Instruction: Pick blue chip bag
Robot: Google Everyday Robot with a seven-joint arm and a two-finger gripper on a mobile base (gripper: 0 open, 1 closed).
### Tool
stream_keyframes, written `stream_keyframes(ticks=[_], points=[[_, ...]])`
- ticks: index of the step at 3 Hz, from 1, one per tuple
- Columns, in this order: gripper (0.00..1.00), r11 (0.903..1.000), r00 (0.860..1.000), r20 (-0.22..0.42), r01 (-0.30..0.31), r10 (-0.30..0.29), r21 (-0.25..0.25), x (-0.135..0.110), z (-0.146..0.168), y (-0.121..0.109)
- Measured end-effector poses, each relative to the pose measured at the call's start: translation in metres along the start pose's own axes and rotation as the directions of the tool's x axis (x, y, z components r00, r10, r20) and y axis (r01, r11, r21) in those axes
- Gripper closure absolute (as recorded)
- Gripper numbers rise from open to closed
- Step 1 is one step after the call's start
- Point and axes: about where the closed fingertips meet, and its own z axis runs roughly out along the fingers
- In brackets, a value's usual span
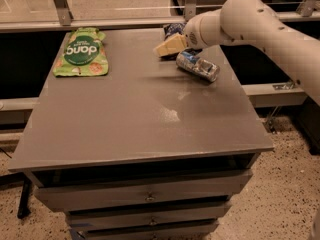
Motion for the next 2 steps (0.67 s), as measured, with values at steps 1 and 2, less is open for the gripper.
stream_keyframes(ticks=[1, 2], points=[[0.0, 0.9991, 1.0, -0.006, 0.005, -0.005, 0.041, 0.006, 0.023, -0.025], [0.0, 0.9974, 1.0, -0.017, -0.002, 0.003, 0.072, 0.013, 0.039, -0.042]])
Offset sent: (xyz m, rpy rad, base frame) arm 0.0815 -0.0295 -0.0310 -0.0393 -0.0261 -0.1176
